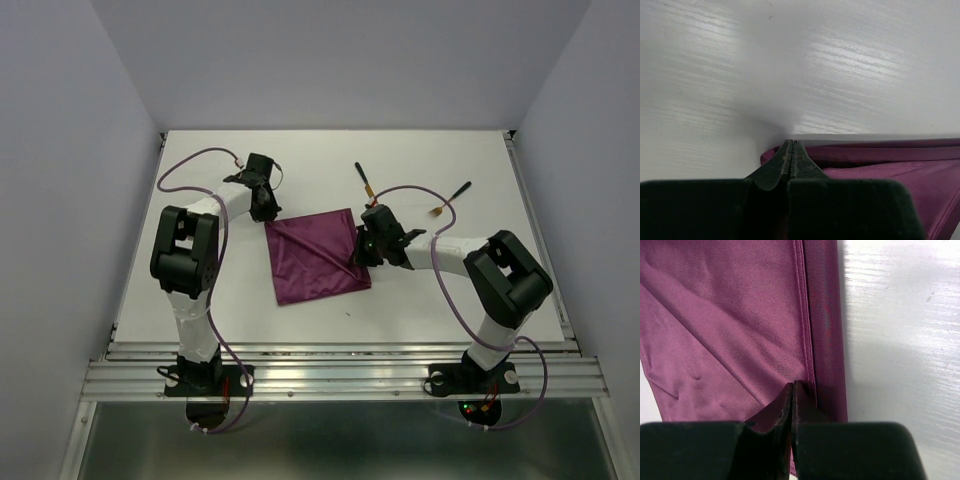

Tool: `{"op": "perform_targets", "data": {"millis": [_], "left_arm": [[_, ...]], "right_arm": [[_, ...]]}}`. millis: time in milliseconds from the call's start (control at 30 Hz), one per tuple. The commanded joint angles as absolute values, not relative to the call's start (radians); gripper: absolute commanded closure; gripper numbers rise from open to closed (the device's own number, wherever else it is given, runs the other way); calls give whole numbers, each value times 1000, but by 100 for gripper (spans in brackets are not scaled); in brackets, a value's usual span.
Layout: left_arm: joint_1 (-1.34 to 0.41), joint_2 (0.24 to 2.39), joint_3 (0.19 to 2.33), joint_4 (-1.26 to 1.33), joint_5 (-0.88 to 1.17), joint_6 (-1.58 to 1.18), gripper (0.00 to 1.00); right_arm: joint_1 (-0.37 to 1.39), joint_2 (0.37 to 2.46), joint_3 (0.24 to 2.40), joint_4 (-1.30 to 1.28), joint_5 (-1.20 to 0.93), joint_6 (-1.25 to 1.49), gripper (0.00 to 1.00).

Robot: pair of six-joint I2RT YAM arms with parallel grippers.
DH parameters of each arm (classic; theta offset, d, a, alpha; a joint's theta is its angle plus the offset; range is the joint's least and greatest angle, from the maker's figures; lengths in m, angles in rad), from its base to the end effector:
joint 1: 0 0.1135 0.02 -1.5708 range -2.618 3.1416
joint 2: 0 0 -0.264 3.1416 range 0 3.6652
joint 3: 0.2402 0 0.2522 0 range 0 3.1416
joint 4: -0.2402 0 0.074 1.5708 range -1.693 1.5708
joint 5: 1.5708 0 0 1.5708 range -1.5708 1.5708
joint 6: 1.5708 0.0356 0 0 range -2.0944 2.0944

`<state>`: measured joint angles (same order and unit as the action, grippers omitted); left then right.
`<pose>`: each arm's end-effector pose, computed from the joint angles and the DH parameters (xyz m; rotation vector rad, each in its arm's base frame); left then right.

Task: Fold the napkin into a case and place the utensils inside
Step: Smooth out the upper triangle-folded napkin at the center of the board.

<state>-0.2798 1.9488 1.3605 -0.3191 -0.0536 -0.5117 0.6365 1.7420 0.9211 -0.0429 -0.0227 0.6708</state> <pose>0.4061 -0.1147 0.1865 -0.3117 2.4769 -0.2697 0.2786 0.2069 0.1520 0.0328 2.5301 0.5905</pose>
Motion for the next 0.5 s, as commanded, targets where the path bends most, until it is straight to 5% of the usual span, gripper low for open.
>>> {"op": "perform_targets", "data": {"millis": [0, 467], "left_arm": [[-272, 1870, 1330, -292, -54, -502, 99], [-290, 1730, 1270, -281, -95, -502, 99]], "right_arm": [[644, 1735, 934, -15, -5, 672, 98], [644, 1740, 936, -14, -5, 673, 98]]}}
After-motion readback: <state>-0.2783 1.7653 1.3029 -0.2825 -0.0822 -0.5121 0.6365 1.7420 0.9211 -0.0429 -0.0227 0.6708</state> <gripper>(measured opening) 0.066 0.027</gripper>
